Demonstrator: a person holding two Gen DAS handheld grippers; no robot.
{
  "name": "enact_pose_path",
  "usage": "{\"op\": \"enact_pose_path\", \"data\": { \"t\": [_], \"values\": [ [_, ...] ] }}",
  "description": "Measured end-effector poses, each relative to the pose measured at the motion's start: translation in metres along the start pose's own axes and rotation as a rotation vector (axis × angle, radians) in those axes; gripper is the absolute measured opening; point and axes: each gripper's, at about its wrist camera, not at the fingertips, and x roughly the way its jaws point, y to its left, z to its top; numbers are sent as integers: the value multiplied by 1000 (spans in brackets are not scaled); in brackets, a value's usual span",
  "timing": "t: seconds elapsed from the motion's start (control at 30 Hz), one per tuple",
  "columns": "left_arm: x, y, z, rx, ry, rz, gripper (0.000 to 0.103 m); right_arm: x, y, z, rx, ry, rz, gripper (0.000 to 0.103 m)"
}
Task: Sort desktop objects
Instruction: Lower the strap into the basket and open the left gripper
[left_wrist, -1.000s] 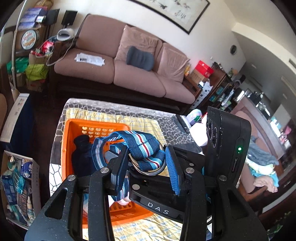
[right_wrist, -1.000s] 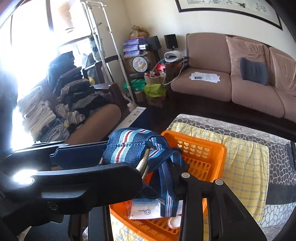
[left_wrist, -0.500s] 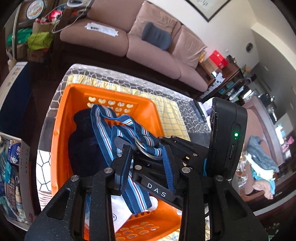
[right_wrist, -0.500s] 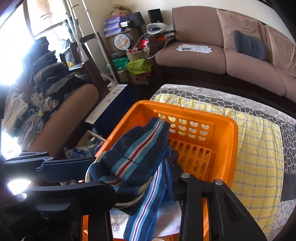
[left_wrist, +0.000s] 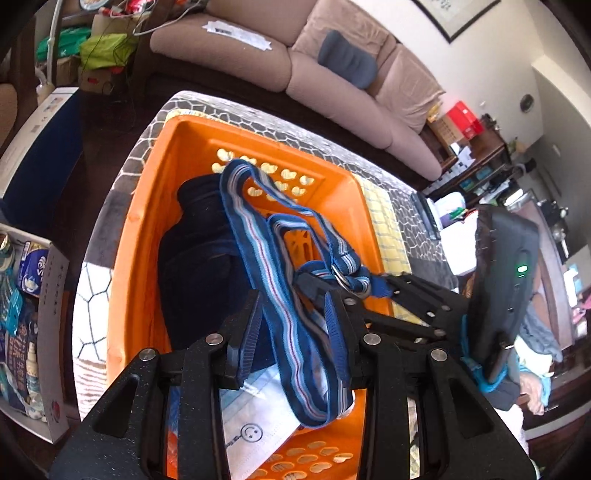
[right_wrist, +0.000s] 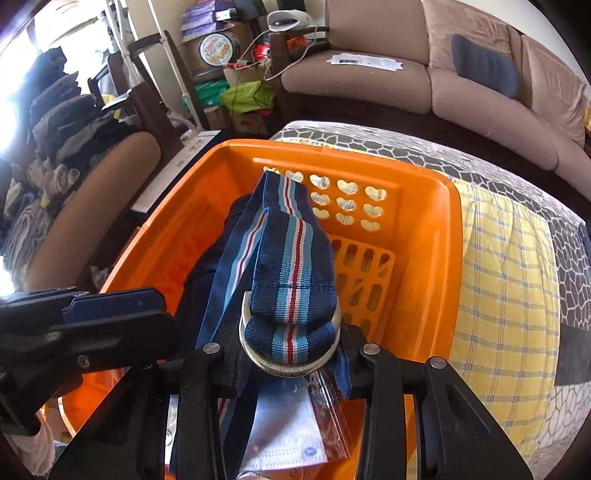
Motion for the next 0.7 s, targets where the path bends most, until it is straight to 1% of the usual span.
{"op": "enact_pose_path", "data": {
  "t": [0.03,0.1,0.2,0.33,0.43,0.53,0.6,0.63,0.67,0.7],
  "values": [
    [-2,1,-3,-2,1,12,32,-5,0,-1,6,-5,1,43],
    [-7,4,-8,-12,2,18,32,-12,-1,-3,17,-19,9,49],
    [-16,7,-16,-20,-1,27,32,-29,0,-5,13,-34,5,53],
    [-27,3,-30,-9,0,61,32,-53,0,-13,16,-53,0,54],
    [-36,-6,-44,11,3,98,36,-67,0,-22,22,-54,-10,58],
    [-44,-15,-59,34,-3,140,46,-81,-1,-35,32,-57,-17,59],
    [-48,-23,-69,52,-8,166,60,-90,0,-45,36,-63,-22,64],
    [-50,-26,-74,57,-10,171,64,-96,0,-51,39,-66,-23,66],
    [-52,-30,-79,61,-13,175,68,-101,-1,-56,41,-68,-25,68],
    [-55,-32,-83,64,-15,179,74,-105,0,-61,44,-72,-25,72]
  ]
}}
